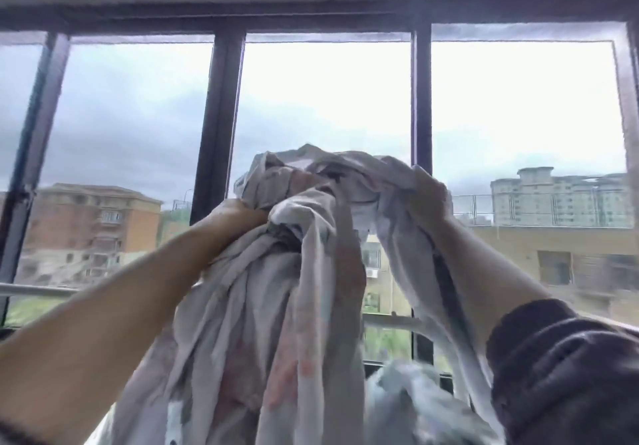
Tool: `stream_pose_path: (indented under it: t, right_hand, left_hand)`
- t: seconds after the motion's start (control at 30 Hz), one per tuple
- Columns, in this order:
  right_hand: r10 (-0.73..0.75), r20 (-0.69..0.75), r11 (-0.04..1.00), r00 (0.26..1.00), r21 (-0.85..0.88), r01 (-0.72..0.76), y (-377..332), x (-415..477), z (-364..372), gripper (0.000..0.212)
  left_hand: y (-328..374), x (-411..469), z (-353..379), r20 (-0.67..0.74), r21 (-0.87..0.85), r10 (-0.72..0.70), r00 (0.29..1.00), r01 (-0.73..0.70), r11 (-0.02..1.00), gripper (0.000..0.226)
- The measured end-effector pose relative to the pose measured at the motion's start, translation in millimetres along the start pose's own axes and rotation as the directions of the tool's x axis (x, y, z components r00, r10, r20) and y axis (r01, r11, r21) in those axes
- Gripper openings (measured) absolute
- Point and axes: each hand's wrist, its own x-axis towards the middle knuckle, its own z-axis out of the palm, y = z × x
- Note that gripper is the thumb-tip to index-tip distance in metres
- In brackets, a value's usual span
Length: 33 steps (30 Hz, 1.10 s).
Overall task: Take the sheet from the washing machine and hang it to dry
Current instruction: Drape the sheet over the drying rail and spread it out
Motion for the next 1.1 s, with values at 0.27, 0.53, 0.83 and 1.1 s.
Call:
stream_pose_path:
  t: [0.27,0.53,0.83,1.1]
  right_hand:
    - [0.276,0.961,0.961,0.028,-0.276,0.012,51,-94,87,0.023]
    - [-0.096,0.888,0.894,0.450,0.275,-0.353,10,-100,65,0.034]
    - [-0.257,0.537,0.966,0.803,0.147,0.212,-17,-135,48,0.032]
    - [-0.280,-0.069,0.900,0.958,0.328,0.287,-41,-159,37,0.017]
  left_hand:
    - [-40,-16,46,0.221,0.126,-0.037,0.975,0.009,0.992,0.032]
    - [-49,-42,68,-0.058,0.094,0.097,0.994,-0.091,0.991,0.054]
    - [-64,-91,74,-0.365,0.011,0.293,0.883,-0.311,0.950,0.061]
    - [-76,-119,69,-0.413,0.208,0.529,0.741,-0.489,0.847,0.050]
